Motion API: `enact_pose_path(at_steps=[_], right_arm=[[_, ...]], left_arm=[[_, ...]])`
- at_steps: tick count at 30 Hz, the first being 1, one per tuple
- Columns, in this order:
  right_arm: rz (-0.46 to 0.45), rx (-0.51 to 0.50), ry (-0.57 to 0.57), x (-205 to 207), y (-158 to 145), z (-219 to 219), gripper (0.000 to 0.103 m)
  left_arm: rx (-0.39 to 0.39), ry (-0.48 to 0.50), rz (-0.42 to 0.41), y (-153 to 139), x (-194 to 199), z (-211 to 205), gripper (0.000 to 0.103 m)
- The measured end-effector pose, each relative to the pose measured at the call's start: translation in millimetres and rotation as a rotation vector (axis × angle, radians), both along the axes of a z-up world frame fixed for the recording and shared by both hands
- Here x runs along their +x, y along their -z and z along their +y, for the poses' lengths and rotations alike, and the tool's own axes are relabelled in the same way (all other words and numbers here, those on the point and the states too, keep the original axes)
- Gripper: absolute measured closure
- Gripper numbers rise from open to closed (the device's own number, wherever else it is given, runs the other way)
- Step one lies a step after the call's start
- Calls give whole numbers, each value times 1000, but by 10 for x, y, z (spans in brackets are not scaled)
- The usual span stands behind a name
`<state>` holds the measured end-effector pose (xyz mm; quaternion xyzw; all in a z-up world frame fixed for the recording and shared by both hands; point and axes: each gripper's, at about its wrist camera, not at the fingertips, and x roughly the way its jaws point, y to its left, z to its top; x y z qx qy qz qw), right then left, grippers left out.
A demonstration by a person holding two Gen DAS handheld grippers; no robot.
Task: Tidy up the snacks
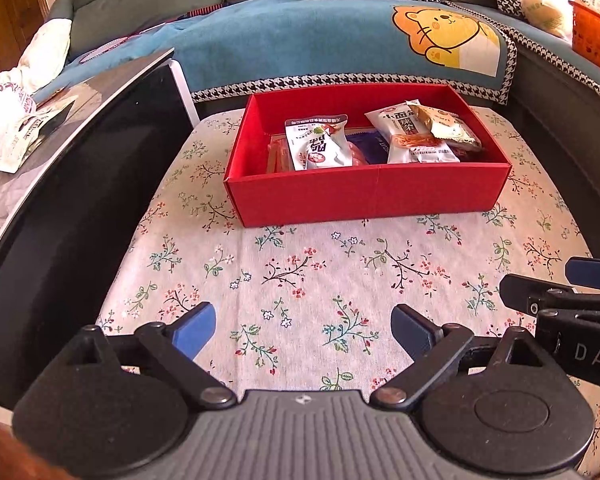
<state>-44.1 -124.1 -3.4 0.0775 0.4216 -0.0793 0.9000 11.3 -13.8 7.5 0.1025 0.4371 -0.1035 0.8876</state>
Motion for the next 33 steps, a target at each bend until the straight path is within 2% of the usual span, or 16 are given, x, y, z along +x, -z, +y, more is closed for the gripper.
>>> enact_pose_path(at_steps=[15,33], right_arm=[[-1,11,5,-49,-1,-2,33],[4,11,7,-60,8,3,32]], left_arm=[[-30,5,26,12,-13,26,0],[-27,11,37,16,-19,30,0]])
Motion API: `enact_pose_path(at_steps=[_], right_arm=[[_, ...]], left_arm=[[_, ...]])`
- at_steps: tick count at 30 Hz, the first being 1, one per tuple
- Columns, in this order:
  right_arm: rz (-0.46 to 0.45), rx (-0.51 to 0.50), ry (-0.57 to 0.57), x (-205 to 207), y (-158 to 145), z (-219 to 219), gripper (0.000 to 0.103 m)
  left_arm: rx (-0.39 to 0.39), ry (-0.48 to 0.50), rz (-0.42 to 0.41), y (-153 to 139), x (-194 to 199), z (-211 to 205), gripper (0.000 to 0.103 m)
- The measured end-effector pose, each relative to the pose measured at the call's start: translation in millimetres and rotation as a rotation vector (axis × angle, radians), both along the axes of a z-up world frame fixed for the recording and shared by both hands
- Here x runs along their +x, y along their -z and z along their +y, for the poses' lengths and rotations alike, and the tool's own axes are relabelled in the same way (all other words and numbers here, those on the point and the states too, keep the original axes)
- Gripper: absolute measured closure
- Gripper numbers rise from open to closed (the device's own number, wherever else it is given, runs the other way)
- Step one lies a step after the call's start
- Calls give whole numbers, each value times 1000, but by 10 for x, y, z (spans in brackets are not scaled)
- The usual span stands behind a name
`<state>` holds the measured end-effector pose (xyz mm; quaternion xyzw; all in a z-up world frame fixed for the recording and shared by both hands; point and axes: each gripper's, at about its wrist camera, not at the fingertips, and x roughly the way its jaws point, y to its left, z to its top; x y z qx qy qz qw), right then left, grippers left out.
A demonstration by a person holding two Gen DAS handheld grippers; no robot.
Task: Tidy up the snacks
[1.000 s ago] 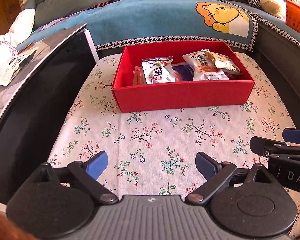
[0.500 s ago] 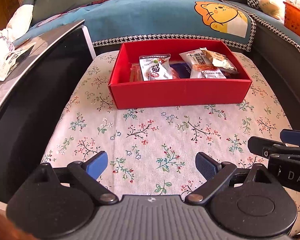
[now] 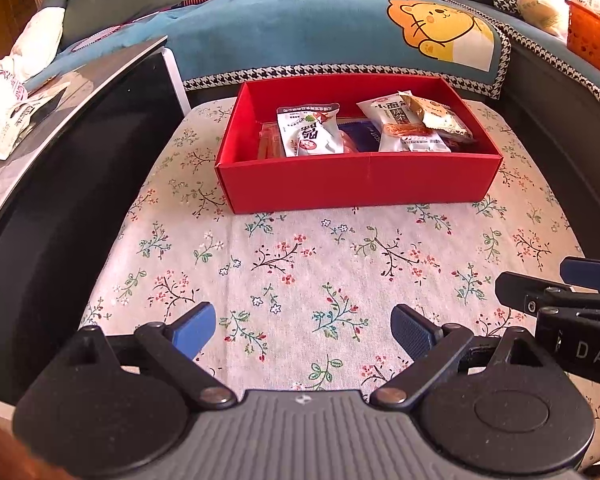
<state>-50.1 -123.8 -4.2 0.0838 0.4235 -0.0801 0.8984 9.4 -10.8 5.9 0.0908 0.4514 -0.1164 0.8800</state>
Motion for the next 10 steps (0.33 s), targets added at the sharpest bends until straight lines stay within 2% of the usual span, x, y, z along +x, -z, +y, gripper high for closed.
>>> enact_pose_path(at_steps=[10], right_arm=[[3,2,-4,-8,11,7,30]], left_arm=[[18,-1,-12,-8,-10,-8,0]])
